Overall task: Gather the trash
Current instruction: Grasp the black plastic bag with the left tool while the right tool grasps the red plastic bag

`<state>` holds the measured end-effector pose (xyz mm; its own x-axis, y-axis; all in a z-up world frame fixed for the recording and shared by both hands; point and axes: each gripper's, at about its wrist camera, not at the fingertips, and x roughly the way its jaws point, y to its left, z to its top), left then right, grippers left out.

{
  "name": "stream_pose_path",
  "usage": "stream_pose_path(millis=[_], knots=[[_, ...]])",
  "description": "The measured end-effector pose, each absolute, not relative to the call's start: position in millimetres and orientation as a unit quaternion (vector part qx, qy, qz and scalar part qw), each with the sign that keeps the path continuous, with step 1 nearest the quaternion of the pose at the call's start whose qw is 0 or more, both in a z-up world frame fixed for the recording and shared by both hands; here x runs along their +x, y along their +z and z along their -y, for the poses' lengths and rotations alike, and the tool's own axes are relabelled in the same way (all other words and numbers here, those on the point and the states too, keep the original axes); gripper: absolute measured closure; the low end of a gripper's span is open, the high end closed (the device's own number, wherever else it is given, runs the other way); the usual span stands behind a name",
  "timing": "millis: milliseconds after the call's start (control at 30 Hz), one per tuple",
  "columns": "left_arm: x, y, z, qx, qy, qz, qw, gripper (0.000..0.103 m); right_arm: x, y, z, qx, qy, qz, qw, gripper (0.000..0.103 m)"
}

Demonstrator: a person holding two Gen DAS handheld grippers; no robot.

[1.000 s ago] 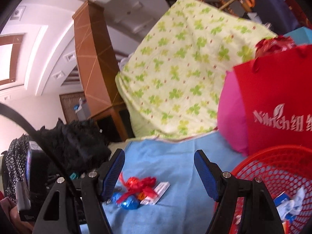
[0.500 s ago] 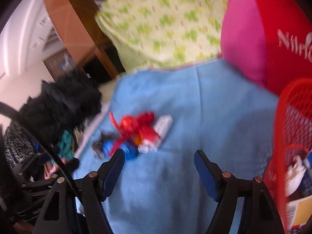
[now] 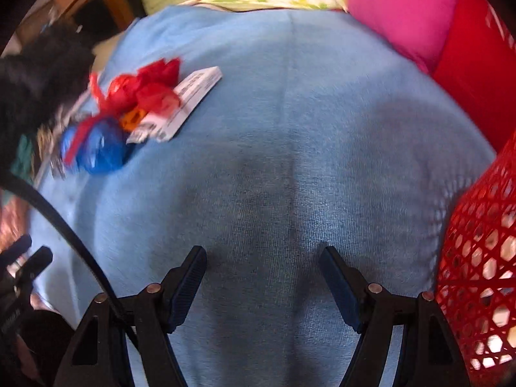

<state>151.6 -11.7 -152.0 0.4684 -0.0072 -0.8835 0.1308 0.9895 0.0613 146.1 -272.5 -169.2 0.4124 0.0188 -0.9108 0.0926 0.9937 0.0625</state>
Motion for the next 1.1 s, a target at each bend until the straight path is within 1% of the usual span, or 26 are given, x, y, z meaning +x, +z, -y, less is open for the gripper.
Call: stream_pose_path(millis=[100, 167, 200, 267, 333, 433, 467, 667, 733, 800, 867, 967, 1100], knots=[[150.4, -168.8, 8.8, 0.054, -0.037, -0.531, 0.845, 0.031, 140.9, -175.0, 259.0, -0.013, -0.030, -0.534, 0.845, 0.022], [148.7, -172.5, 6.8, 0.045, -0.039, -0.530, 0.846, 0.030, 138.8, -177.3, 263.2, -0.004, -0.044, -0.531, 0.846, 0.014], [147.7, -172.9, 5.3, 0.040, -0.038, -0.529, 0.847, 0.027, 138.5, -178.8, 267.6, 0.004, -0.049, -0.532, 0.845, 0.011], [146.4, -174.6, 2.6, 0.036, -0.035, -0.527, 0.848, 0.022, 138.8, -181.0, 272.8, 0.003, -0.052, -0.536, 0.843, 0.001], [145.0, -178.2, -2.1, 0.028, -0.027, -0.526, 0.850, 0.010, 138.7, -182.8, 278.1, 0.008, -0.049, -0.537, 0.842, 0.000], [143.6, -183.7, -10.4, 0.007, -0.025, -0.528, 0.849, 0.001, 135.8, -183.4, 278.7, 0.000, -0.045, -0.525, 0.850, 0.000], [145.0, -182.9, -10.4, 0.002, -0.025, -0.529, 0.848, 0.001, 133.6, -183.5, 278.3, -0.002, -0.044, -0.521, 0.852, 0.000], [138.4, -184.3, -10.9, -0.006, -0.031, -0.523, 0.852, 0.000, 128.5, -174.3, 283.4, 0.010, -0.031, -0.514, 0.857, 0.000], [139.1, -182.8, -12.7, -0.007, -0.038, -0.530, 0.847, 0.000, 128.9, -164.8, 285.7, 0.036, -0.019, -0.502, 0.864, 0.001], [141.1, -180.8, -20.6, -0.009, -0.044, -0.532, 0.845, 0.000, 132.1, -154.6, 289.6, 0.062, -0.012, -0.488, 0.870, 0.004], [154.2, -172.1, -23.7, -0.016, -0.051, -0.524, 0.850, 0.000, 137.0, -144.8, 289.2, 0.082, -0.004, -0.476, 0.875, 0.013], [162.9, -150.3, -36.3, -0.033, -0.059, -0.494, 0.867, 0.000, 149.4, -127.9, 284.5, 0.115, 0.012, -0.456, 0.882, 0.014], [179.8, -115.6, -52.6, -0.053, -0.062, -0.430, 0.899, 0.000, 168.3, -110.1, 274.9, 0.151, 0.049, -0.426, 0.891, 0.014]])
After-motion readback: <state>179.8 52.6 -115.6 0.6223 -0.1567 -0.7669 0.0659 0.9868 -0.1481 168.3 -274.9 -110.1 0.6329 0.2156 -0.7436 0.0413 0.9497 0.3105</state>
